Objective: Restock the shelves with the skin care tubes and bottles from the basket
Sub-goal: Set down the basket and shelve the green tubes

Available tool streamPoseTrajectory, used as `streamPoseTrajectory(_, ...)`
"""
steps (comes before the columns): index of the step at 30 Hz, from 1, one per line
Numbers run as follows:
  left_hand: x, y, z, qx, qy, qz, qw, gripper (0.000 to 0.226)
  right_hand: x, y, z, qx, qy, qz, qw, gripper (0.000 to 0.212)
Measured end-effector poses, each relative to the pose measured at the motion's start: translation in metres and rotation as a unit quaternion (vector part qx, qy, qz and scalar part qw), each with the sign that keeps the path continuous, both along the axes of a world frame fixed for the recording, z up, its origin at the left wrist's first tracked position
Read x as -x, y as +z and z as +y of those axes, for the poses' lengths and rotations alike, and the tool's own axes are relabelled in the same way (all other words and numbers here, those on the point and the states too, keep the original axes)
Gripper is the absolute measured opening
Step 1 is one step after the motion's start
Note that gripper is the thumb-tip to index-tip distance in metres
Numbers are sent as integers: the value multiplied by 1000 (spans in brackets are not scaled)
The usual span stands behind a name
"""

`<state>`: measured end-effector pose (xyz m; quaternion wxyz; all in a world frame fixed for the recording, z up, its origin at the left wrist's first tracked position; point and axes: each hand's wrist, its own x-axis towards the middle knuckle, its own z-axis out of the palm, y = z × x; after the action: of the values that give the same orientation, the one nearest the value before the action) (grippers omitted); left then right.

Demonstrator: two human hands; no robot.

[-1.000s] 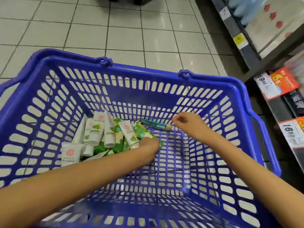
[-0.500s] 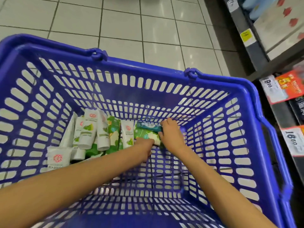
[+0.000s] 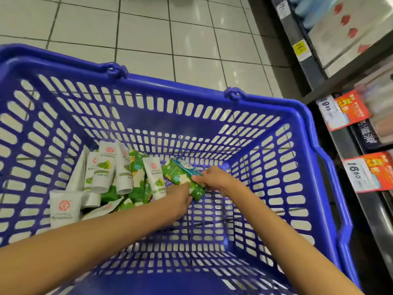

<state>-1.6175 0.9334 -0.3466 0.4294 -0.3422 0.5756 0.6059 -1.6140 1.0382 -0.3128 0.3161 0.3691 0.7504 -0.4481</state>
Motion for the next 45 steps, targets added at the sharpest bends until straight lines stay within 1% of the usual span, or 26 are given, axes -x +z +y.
streamPoseTrajectory(1, -2, -10, -1, -14, -49, 6, 999, 40, -2, 4, 0, 16, -16, -16, 1000, 30)
streamPoseTrajectory(2, -3, 1, -3, -23, -56, -7, 998, 44, -5, 8, -1, 34, -40, -23, 998, 29)
streamPoseTrajectory(3, -1, 6, -2, -48, -45, -16, 998, 40, -7, 13, -3, 57, -71, -21, 996, 24)
streamPoseTrajectory(4, -1, 20, -5, -79, -62, -21, 995, 28, -10, 20, -4, 75, -105, -14, 991, 19)
streamPoseTrajectory(5, -2, 36, -3, -107, -84, -27, 990, 15, -14, 28, -3, 87, -138, -2, 987, 18)
streamPoseTrajectory(6, -3, 51, -4, -147, -99, -33, 984, 8, -19, 39, 0, 90, -169, 16, 981, 19)
streamPoseTrajectory(9, -8, 101, -2, -244, -144, -20, 959, 8, -44, 83, 12, 100, -212, 102, 967, 18)
streamPoseTrajectory(12, -23, 142, -1, -348, -175, 14, 921, 26, -82, 137, 26, 162, -195, 204, 946, 28)
streamPoseTrajectory(14, -38, 166, 4, -389, -221, 55, 893, 37, -111, 173, 39, 197, -192, 285, 918, 15)
streamPoseTrajectory(15, -46, 181, 10, -407, -248, 78, 876, 39, -126, 191, 46, 195, -196, 314, 908, 10)
streamPoseTrajectory(17, -64, 210, 33, -409, -299, 141, 851, 35, -158, 221, 60, 170, -213, 363, 891, 9)
streamPoseTrajectory(18, -73, 225, 47, -402, -321, 182, 838, 29, -173, 233, 68, 153, -227, 393, 878, 9)
streamPoseTrajectory(20, -97, 253, 80, -415, -357, 251, 798, 20, -206, 256, 83, 110, -264, 455, 843, 12)
streamPoseTrajectory(22, -128, 281, 114, -452, -382, 293, 751, 27, -241, 277, 98, 75, -315, 507, 799, 14)
streamPoseTrajectory(24, -161, 305, 147, -495, -408, 301, 706, 33, -277, 295, 112, 38, -353, 548, 757, 17)
streamPoseTrajectory(25, -180, 317, 164, -508, -428, 302, 684, 31, -295, 305, 119, 15, -372, 567, 735, 21)
streamPoseTrajectory(27, -216, 339, 197, -513, -474, 302, 648, 22, -332, 321, 132, -19, -411, 602, 684, 30)
streamPoseTrajectory(29, -251, 362, 225, -525, -495, 317, 616, 27, -365, 333, 143, -35, -447, 623, 641, 37)
streamPoseTrajectory(30, -268, 372, 235, -525, -491, 337, 608, 30, -380, 338, 148, -40, -462, 630, 623, 39)
streamPoseTrajectory(32, -298, 381, 248, -525, -466, 370, 609, 34, -405, 344, 152, -52, -479, 643, 595, 39)
streamPoseTrajectory(35, -325, 371, 255, -549, -430, 324, 639, 34, -429, 346, 149, -93, -478, 650, 584, 33)
streamPoseTrajectory(36, -331, 368, 255, -557, -421, 315, 643, 34, -434, 345, 147, -109, -473, 647, 588, 32)
streamPoseTrajectory(38, -342, 367, 254, -555, -396, 333, 651, 32, -440, 345, 142, -136, -462, 635, 604, 31)
streamPoseTrajectory(40, -352, 372, 251, -541, -363, 363, 666, 29, -444, 347, 139, -146, -465, 628, 607, 32)
streamPoseTrajectory(43, -364, 372, 239, -556, -330, 356, 675, 22, -449, 351, 132, -149, -468, 623, 609, 31)
streamPoseTrajectory(45, -369, 367, 223, -561, -296, 374, 677, 15, -450, 351, 126, -168, -459, 602, 632, 29)
